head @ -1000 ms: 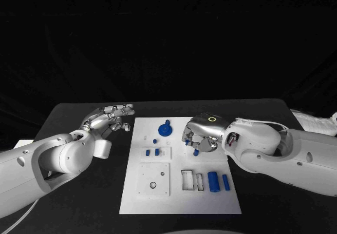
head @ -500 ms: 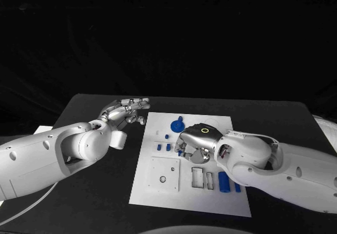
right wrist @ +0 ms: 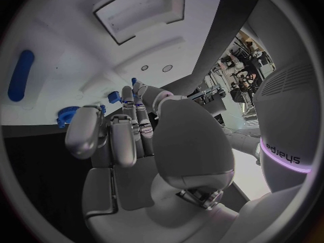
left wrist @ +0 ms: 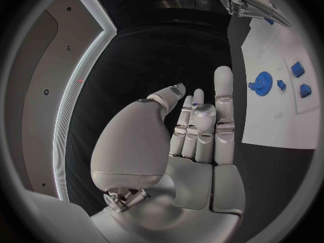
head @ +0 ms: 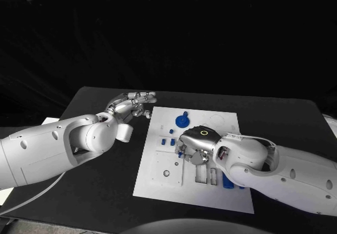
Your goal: Assemble the parts on the task board
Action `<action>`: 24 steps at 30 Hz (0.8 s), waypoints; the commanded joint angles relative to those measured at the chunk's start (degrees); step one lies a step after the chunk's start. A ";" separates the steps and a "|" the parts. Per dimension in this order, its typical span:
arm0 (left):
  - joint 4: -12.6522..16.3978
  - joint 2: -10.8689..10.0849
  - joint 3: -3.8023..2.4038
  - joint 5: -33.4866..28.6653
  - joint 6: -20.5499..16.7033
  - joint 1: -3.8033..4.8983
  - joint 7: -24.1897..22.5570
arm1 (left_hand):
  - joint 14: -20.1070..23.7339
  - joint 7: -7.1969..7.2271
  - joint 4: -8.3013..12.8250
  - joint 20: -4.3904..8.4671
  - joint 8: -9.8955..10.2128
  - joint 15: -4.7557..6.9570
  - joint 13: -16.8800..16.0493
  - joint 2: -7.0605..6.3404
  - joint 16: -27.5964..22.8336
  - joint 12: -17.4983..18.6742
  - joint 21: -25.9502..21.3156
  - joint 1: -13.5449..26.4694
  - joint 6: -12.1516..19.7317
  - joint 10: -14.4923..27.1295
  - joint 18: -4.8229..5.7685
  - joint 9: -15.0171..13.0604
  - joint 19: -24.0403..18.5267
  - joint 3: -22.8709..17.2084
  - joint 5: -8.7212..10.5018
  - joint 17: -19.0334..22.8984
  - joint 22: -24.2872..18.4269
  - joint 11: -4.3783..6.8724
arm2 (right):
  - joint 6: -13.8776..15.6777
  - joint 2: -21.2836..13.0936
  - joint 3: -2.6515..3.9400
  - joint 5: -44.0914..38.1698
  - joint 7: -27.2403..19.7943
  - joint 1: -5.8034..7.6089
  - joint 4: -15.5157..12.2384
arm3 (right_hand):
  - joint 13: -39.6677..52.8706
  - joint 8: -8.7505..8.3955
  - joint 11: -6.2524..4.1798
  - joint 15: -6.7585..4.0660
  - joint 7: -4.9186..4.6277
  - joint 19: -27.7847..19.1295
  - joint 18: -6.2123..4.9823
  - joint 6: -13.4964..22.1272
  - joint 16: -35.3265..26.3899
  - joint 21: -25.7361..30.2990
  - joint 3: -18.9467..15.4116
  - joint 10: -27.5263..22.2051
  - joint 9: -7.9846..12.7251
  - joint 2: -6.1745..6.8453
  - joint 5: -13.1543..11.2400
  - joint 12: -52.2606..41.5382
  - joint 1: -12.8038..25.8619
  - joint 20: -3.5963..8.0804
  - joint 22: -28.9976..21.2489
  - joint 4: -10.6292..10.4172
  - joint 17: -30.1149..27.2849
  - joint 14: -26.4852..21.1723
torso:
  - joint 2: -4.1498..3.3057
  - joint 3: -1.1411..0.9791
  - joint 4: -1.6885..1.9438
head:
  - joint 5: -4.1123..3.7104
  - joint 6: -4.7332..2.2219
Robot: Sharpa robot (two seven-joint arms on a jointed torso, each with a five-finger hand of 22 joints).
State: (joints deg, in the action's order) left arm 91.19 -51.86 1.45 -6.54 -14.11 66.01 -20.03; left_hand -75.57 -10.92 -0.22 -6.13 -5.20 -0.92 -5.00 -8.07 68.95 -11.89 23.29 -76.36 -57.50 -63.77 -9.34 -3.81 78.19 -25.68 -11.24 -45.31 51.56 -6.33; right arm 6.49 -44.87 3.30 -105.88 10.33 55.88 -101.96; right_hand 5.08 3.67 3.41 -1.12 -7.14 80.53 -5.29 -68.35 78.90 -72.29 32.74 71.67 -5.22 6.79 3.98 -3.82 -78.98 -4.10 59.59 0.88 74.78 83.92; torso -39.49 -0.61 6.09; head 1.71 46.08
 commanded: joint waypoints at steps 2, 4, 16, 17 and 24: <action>0.05 0.19 -0.03 -0.22 1.22 0.02 -0.62 | 0.42 0.06 0.15 -0.02 0.12 -0.05 -0.09 0.05 -0.16 -0.36 -0.25 -0.08 0.31 0.27 -0.89 -0.01 -0.40 0.32 -0.24 0.08 -0.04 0.05 | -1.43 0.37 -0.12 -0.83 -1.14 -0.41 0.25 | -0.06 0.29 0.11 -0.24 -0.20 0.43 -0.42 -0.03 0.29 -0.23 0.20 0.09 -0.10 -0.09 0.17 0.20 0.38 -0.05 -0.10 -0.04 0.03 3.46 | -0.03 -0.04 -0.04 | 0.39 0.51; 0.04 0.21 -0.03 -0.22 1.23 0.02 -0.61 | 0.42 0.06 0.15 -0.02 0.12 -0.05 -0.09 0.05 -0.16 -0.36 -0.25 -0.08 0.31 0.27 -0.89 -0.01 -0.40 0.32 -0.24 0.08 -0.04 0.05 | -1.55 0.46 -0.17 -0.81 -1.21 -0.55 0.28 | -0.11 0.27 0.14 -0.20 -0.22 0.40 -0.42 0.01 0.31 -0.20 0.11 0.03 -0.12 -0.12 -0.16 0.20 0.64 -0.08 -0.14 -0.08 0.01 3.45 | -0.02 -0.04 -0.04 | 0.48 0.64; 0.00 0.26 -0.03 -0.22 1.31 0.02 -0.54 | 0.46 0.04 0.08 -0.05 0.09 -0.09 -0.11 0.01 -0.16 -0.52 -0.28 0.08 0.35 0.38 -0.88 -0.02 -0.42 0.48 -0.29 0.15 -0.09 0.02 | -2.09 1.11 -0.43 -0.65 -1.62 -1.34 0.56 | -0.14 0.28 0.14 -0.18 -0.21 0.37 -0.44 0.00 0.32 -0.17 0.05 0.01 -0.13 -0.15 -0.41 0.19 0.76 -0.10 -0.20 -0.10 0.01 3.45 | -0.04 -0.03 0.03 | 0.86 1.21; 0.01 0.26 -0.03 -0.22 1.31 0.02 -0.53 | 0.46 0.04 0.08 -0.05 0.09 -0.09 -0.11 0.01 -0.16 -0.52 -0.28 0.08 0.35 0.38 -0.88 -0.02 -0.42 0.48 -0.29 0.15 -0.09 0.02 | -2.09 1.15 -0.45 -0.65 -1.65 -1.40 0.57 | -0.14 0.28 0.14 -0.18 -0.21 0.37 -0.44 0.00 0.32 -0.17 0.05 0.01 -0.13 -0.15 -0.41 0.19 0.76 -0.10 -0.20 -0.10 0.01 3.45 | -0.04 -0.03 0.03 | 0.86 1.21; 0.03 0.23 -0.03 -0.22 1.35 0.02 -0.38 | 0.49 0.04 0.07 -0.06 0.08 -0.10 -0.12 0.02 -0.18 -0.56 -0.29 0.11 0.36 0.41 -0.88 -0.03 -0.42 0.51 -0.30 0.22 -0.11 0.02 | -2.22 1.56 -0.53 -0.64 -1.83 -1.71 0.82 | -0.14 0.28 0.14 -0.18 -0.20 0.33 -0.46 0.01 0.23 -0.10 0.05 0.01 -0.14 -0.16 -0.43 0.19 0.77 -0.10 -0.32 -0.09 -0.11 3.42 | -0.03 0.00 0.05 | 1.16 1.39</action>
State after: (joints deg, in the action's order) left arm 91.14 -51.72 1.45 -6.54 -13.92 66.01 -20.02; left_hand -75.57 -10.92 -0.06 -6.13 -5.20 -0.92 -5.05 -8.07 68.95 -12.20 23.29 -76.36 -57.50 -63.78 -9.34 -3.82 78.19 -25.53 -11.24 -45.14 51.50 -6.33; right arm 5.30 -43.44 2.81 -105.94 9.14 54.27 -101.19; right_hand 4.94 3.75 3.51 -1.12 -7.11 80.53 -5.29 -68.11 78.90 -72.29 32.73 71.57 -5.31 6.57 3.84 -3.82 -78.61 -4.10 59.33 0.88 74.71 83.92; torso -39.52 -0.62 6.11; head 2.75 47.41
